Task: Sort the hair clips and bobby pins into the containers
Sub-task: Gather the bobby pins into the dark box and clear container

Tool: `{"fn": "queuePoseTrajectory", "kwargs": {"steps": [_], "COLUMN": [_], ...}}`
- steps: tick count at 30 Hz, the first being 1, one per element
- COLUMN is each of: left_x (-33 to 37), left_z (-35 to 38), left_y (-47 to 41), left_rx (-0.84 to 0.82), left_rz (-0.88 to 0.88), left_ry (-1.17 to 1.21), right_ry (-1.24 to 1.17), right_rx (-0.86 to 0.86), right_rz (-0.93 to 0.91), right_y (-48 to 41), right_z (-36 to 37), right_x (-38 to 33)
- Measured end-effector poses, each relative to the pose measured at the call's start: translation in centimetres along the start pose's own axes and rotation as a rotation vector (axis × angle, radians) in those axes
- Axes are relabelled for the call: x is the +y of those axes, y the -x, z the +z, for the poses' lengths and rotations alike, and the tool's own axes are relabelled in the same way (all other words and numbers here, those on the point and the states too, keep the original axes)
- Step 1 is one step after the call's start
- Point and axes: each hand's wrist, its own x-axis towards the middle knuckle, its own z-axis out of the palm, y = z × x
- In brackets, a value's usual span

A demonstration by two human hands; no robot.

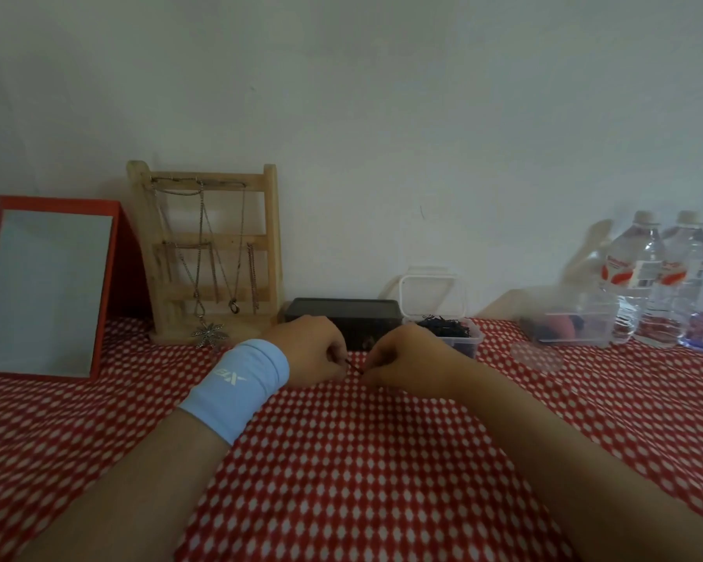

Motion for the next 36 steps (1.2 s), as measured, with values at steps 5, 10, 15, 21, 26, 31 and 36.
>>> {"fn": "queuePoseTrajectory", "kwargs": {"steps": [5, 10, 15, 21, 26, 31, 36], "left_x": [0.7, 2.0, 3.9, 5.7, 6.0, 7.1, 6.8], "left_z": [0.4, 0.2, 0.3, 2.1, 3.3, 4.6, 4.7], "left_y": [-1.1, -3.7, -7.5, -11.3, -12.3, -12.3, -12.1], "left_rx": [0.217, 0.298, 0.345, 0.203, 0.159, 0.082, 0.131], "left_rz": [0.009, 0.088, 0.139, 0.131, 0.183, 0.253, 0.230], "left_ry": [0.168, 0.155, 0.083, -0.026, -0.112, -0.147, 0.066], "right_ry": [0.006, 0.139, 0.235, 0.277, 0.146, 0.306, 0.320], "right_rx": [0.046, 0.218, 0.181, -0.059, 0.036, 0.013, -0.017], "right_rz": [0.054, 0.115, 0.140, 0.093, 0.062, 0.099, 0.100], "right_y": [0.4, -0.4, -1.7, -3.3, -3.3, -3.9, -4.0], "right_z": [-4.0, -9.6, -11.3, -10.6, -11.4, -10.5, -10.4], "right_x": [0.6, 3.2, 5.9, 7.9, 9.3, 10.5, 10.4]}}
